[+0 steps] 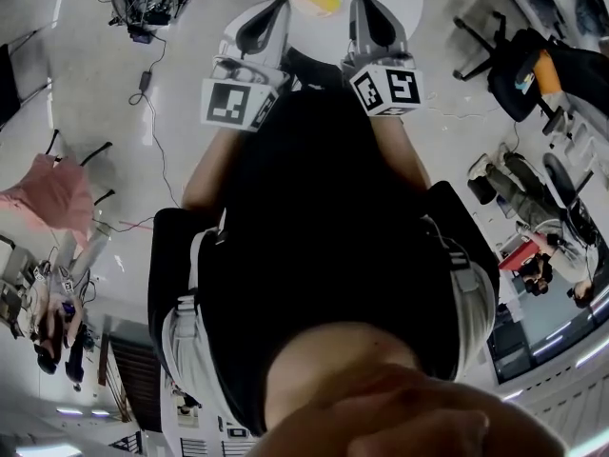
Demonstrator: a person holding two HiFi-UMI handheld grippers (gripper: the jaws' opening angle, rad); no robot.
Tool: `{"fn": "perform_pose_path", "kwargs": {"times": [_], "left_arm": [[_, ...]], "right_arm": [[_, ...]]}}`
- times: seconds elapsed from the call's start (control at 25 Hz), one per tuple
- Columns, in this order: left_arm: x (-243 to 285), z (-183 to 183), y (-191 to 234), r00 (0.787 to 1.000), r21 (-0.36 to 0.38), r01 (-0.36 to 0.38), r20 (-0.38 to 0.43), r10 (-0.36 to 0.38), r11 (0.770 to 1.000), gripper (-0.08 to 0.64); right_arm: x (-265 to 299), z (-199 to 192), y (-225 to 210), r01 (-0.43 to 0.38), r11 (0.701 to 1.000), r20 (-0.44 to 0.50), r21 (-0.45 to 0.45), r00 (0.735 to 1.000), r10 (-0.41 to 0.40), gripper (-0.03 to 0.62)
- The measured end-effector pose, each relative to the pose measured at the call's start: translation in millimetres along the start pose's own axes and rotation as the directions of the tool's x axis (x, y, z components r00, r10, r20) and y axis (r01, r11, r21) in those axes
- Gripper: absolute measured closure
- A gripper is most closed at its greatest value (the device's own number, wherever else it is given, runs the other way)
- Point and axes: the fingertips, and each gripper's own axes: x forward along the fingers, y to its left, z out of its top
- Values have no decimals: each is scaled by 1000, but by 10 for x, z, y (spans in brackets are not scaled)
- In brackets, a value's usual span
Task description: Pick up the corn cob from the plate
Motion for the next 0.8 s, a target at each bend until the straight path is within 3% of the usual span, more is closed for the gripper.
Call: {"fn": "perform_pose_path", "kwargs": {"times": [0.8], "left_arm": [[391,-238,168,999,-58,-19,-47,17,998,558]], "right_arm": [[410,-610,-267,6,998,-134,65,991,2,586]]}}
